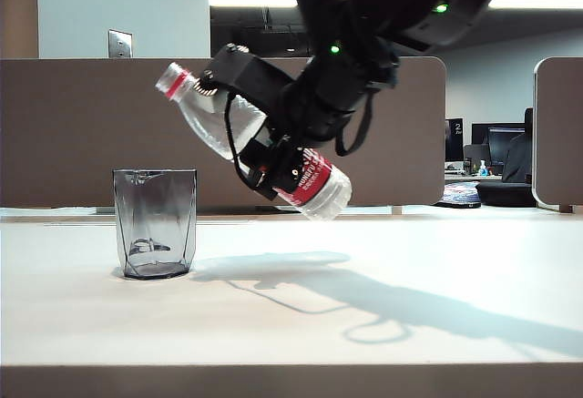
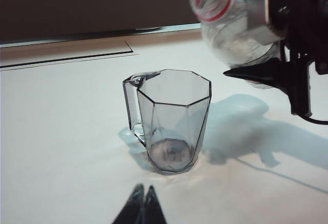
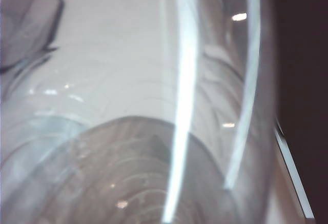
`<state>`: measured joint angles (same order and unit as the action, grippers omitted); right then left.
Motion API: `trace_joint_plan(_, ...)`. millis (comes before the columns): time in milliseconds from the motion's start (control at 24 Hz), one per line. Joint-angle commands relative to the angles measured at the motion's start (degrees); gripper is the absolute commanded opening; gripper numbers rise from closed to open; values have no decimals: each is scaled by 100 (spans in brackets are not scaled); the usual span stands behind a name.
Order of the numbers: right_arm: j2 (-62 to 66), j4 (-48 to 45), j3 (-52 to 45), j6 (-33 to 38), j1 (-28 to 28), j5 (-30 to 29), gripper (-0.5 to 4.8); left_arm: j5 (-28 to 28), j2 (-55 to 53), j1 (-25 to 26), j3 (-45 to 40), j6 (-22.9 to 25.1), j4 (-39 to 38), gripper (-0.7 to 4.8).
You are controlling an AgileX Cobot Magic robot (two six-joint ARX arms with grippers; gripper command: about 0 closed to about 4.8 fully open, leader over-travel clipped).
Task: Pick up the mineral water bottle on the table and pour water into the mug until it's half full.
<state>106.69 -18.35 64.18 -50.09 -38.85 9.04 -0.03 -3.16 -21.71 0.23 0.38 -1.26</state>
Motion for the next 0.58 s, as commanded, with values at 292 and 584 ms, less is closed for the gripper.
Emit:
trace_joint_plan(292, 136, 26, 321, -885, -17, 546, 268, 24, 44, 4, 17, 2, 44, -5)
trace_joint_plan(584, 136, 9, 321, -1189, -15, 828, 268, 24, 44, 4, 17, 2, 44, -5)
